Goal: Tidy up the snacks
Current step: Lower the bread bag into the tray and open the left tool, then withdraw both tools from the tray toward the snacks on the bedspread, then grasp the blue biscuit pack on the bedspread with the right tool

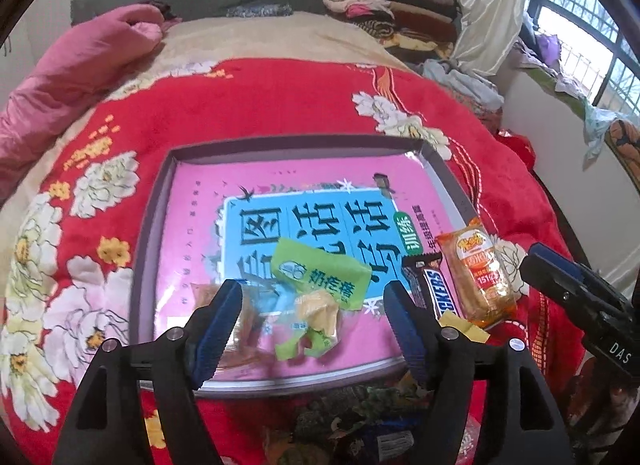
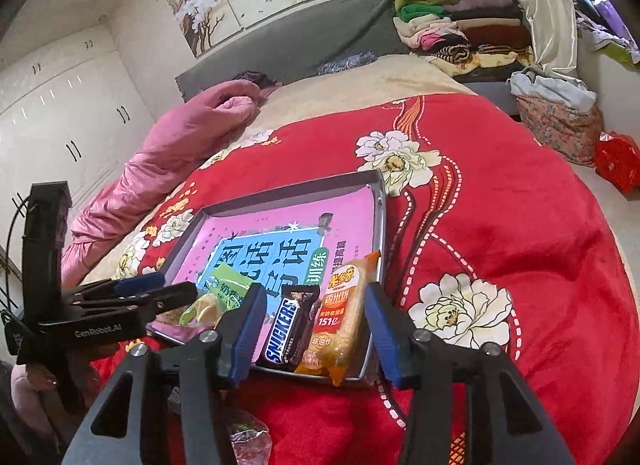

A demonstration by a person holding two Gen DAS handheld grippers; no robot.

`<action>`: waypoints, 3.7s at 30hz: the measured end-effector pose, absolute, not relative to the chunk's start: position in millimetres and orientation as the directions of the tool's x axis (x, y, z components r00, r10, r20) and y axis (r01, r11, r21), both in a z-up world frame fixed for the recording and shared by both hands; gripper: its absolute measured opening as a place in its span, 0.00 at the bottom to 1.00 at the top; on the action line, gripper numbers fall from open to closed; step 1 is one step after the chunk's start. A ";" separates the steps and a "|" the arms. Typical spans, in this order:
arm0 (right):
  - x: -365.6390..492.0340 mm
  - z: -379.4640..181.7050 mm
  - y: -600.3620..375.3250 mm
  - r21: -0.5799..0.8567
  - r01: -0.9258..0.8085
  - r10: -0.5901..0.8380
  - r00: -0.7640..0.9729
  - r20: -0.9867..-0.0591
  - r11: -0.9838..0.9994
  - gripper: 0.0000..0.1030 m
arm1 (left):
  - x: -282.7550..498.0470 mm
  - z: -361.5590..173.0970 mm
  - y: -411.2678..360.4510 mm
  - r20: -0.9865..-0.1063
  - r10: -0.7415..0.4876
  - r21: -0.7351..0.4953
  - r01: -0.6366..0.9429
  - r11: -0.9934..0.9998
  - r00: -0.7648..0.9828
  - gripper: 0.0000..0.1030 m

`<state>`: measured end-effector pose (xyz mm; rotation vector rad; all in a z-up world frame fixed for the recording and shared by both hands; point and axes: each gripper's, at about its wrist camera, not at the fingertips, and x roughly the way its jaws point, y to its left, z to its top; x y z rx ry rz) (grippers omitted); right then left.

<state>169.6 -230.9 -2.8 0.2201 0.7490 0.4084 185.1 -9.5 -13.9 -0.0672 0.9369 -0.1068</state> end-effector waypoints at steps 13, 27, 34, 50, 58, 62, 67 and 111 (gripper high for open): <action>159.8 6.5 -222.6 0.313 -0.301 0.432 0.683 -0.588 0.901 0.66 | 165.6 8.5 4.0 -0.774 -0.105 -0.109 0.032 0.994 0.625 0.78; 146.4 12.1 -223.6 0.304 -0.272 0.403 0.714 -0.572 0.913 0.79 | 146.6 19.2 9.9 -0.776 -0.112 -0.106 0.046 0.993 0.621 0.78; 135.6 19.3 -231.2 0.295 -0.243 0.372 0.753 -0.543 0.924 0.86 | 137.4 29.9 7.9 -0.762 -0.126 -0.113 0.061 0.992 0.635 0.78; 106.2 34.0 -230.1 0.283 -0.238 0.354 0.790 -0.500 0.929 0.93 | 117.5 45.7 18.5 -0.745 -0.135 -0.122 0.065 0.990 0.653 0.78; 90.8 39.2 -226.6 0.266 -0.253 0.357 0.797 -0.487 0.930 0.93 | 107.7 51.2 29.3 -0.740 -0.135 -0.131 0.056 0.990 0.659 0.78; 86.3 37.3 -222.4 0.261 -0.267 0.366 0.786 -0.499 0.928 0.93 | 104.3 51.6 35.7 -0.737 -0.131 -0.134 0.047 0.990 0.663 0.78; 80.8 34.4 -215.5 0.250 -0.290 0.381 0.768 -0.514 0.924 0.93 | 98.7 49.4 41.5 -0.738 -0.124 -0.127 0.044 0.991 0.663 0.78; 42.9 6.6 -158.6 0.167 -0.413 0.419 0.651 -0.633 0.895 0.93 | 62.8 8.4 29.8 -0.805 -0.143 -0.081 0.131 0.988 0.576 0.78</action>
